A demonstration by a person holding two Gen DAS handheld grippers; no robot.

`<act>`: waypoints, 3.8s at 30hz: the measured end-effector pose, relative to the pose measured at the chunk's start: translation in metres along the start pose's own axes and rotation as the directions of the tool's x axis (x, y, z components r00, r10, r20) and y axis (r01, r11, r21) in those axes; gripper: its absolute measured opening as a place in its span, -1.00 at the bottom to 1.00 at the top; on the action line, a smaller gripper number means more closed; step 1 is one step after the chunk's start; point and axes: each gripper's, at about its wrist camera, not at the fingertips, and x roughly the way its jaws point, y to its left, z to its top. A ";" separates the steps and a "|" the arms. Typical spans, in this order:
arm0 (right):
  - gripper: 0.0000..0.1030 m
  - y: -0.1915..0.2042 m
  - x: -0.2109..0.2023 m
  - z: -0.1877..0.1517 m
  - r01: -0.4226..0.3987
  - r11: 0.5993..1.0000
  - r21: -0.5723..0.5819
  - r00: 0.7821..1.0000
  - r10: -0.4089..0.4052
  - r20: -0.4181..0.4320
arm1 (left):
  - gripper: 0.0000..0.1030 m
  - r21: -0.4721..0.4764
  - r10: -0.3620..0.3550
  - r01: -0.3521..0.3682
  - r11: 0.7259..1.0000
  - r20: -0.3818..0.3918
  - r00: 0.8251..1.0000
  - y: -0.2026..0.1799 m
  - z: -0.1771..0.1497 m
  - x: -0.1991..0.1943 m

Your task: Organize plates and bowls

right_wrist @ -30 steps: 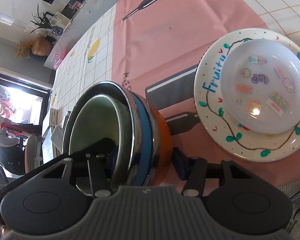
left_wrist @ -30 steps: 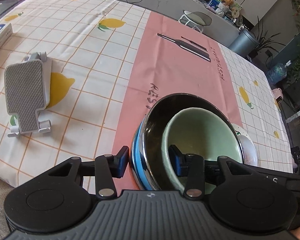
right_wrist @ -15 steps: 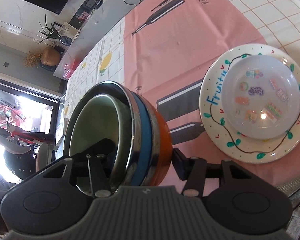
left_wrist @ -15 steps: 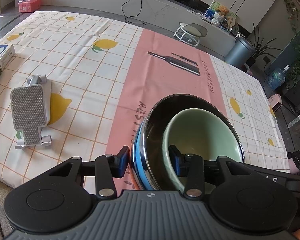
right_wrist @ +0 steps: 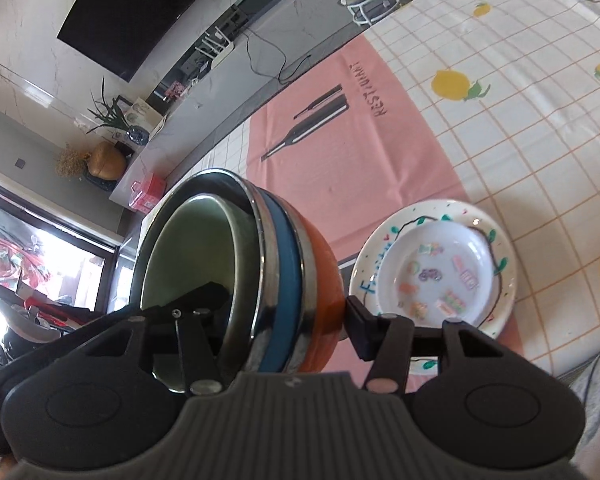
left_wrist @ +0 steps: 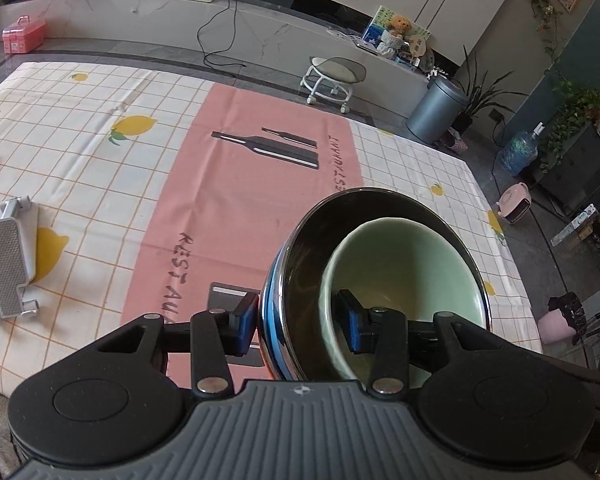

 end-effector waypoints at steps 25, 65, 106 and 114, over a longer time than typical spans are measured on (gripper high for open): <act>0.04 -0.090 0.011 0.020 0.111 0.989 0.099 0.993 -0.105 -0.061 | -0.10 0.055 -0.025 0.035 0.998 -0.180 0.983 -0.034 -0.021 0.087; 0.88 -0.040 -0.095 -0.032 0.315 0.922 -0.226 0.890 -0.205 0.407 | 0.73 0.243 0.018 -0.104 0.964 0.332 0.943 -0.062 -0.076 -0.034; 0.87 -0.029 -0.056 -0.090 0.429 0.816 -0.388 0.899 -0.346 0.268 | 0.72 0.193 0.158 -0.205 0.960 0.234 0.959 -0.057 -0.119 -0.023; 0.87 -0.030 -0.055 -0.091 0.426 0.815 -0.392 0.901 -0.345 0.261 | 0.72 0.191 0.160 -0.205 0.960 0.226 0.961 -0.056 -0.120 -0.022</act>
